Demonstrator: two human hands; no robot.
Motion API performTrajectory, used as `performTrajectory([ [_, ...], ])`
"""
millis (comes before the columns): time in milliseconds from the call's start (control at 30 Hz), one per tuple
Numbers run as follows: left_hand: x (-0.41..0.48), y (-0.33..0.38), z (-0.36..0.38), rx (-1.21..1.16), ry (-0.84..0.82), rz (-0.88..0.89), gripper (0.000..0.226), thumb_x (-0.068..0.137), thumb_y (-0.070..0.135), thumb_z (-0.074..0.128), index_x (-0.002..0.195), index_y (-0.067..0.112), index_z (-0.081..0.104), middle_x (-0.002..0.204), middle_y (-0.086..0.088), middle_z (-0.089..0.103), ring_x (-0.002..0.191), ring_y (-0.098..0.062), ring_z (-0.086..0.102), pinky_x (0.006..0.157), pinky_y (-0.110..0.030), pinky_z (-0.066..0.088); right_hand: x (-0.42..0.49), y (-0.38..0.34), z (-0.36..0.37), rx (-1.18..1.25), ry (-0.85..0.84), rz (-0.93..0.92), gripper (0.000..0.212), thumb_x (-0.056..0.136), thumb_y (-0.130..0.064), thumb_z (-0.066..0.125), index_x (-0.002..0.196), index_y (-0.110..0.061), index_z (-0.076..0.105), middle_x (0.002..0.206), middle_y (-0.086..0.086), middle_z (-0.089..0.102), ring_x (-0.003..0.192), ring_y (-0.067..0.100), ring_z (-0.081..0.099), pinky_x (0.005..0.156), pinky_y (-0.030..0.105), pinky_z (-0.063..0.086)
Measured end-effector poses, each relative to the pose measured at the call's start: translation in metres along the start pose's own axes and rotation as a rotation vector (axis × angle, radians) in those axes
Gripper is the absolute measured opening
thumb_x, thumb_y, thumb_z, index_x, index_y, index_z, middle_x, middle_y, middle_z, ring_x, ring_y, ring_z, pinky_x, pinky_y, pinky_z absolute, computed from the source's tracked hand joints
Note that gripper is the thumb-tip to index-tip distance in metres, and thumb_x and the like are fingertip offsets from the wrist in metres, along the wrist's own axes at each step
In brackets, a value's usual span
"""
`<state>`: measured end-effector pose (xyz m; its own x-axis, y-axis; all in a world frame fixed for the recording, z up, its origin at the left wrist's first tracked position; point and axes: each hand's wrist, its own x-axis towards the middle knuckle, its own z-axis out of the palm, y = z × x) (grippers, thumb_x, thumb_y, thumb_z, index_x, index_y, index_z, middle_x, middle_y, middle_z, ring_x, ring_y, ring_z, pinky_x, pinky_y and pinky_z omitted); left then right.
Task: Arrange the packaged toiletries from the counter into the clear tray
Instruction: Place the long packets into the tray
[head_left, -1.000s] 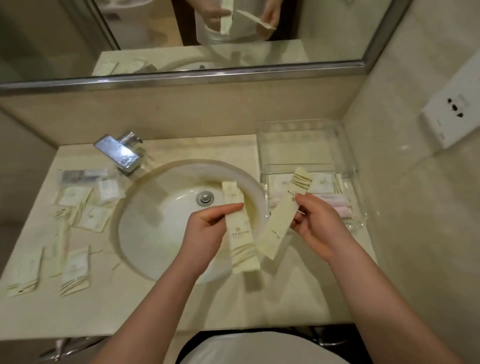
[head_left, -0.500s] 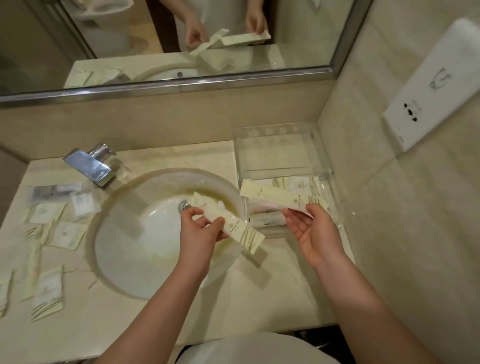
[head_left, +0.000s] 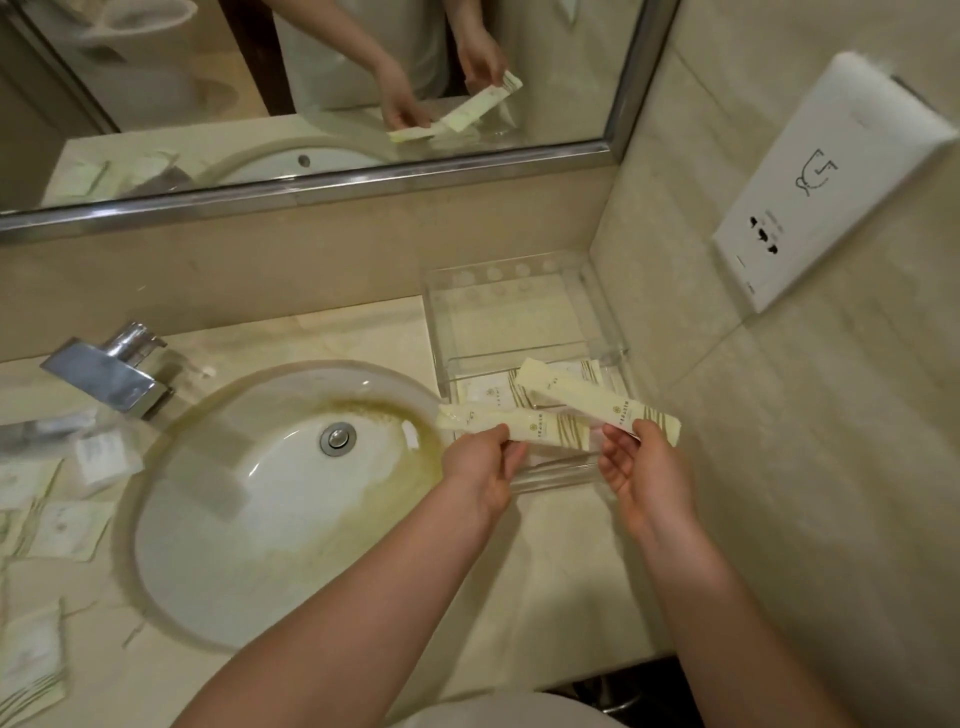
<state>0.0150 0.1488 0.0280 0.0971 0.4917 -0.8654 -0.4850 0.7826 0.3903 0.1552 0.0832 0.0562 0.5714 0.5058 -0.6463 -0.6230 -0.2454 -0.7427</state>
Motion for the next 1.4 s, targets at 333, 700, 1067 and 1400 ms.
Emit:
performTrajectory([
  [333,0.026,-0.003,0.024,0.094,0.102,-0.053,0.027,0.091,-0.002,0.062,0.117,-0.005,0.060,0.093,-0.017,0.068,0.069,-0.019,0.067,0.055,-0.028,0.061,0.038,-0.010,-0.001,-0.039,-0.005,0.008,0.019,0.097,-0.012,0.049,0.106,-0.005,0.065,0.086,0.007,0.070,0.060,0.010,0.060,0.046,0.018,0.052],
  [700,0.009,-0.043,0.010,0.133,0.168,-0.103,0.035,0.093,-0.003,0.057,0.127,-0.005,0.051,0.098,-0.020,0.068,0.067,-0.019,0.068,0.049,-0.029,0.059,0.061,0.002,0.002,-0.402,-0.056,-0.062,0.025,0.093,-0.010,0.041,0.104,-0.012,0.064,0.082,0.012,0.072,0.049,0.011,0.055,0.037,0.021,0.038],
  [1067,0.007,-0.041,0.023,0.000,0.178,-0.178,0.033,0.099,0.003,0.050,0.131,-0.005,0.048,0.113,-0.021,0.068,0.068,-0.020,0.069,0.034,-0.022,0.051,0.076,0.003,0.005,-0.759,-0.109,0.024,0.029,0.093,-0.014,0.049,0.116,-0.003,0.062,0.077,0.003,0.077,0.049,0.010,0.058,0.045,0.023,0.039],
  [1400,0.006,-0.034,0.021,0.136,0.143,-0.202,0.031,0.103,0.013,0.043,0.128,-0.003,0.053,0.123,-0.016,0.066,0.088,-0.022,0.067,0.038,-0.021,0.053,0.070,0.001,0.009,-0.786,-0.159,0.087,0.017,0.090,-0.011,0.052,0.091,-0.006,0.068,0.070,0.003,0.073,0.047,0.011,0.053,0.043,0.023,0.033],
])
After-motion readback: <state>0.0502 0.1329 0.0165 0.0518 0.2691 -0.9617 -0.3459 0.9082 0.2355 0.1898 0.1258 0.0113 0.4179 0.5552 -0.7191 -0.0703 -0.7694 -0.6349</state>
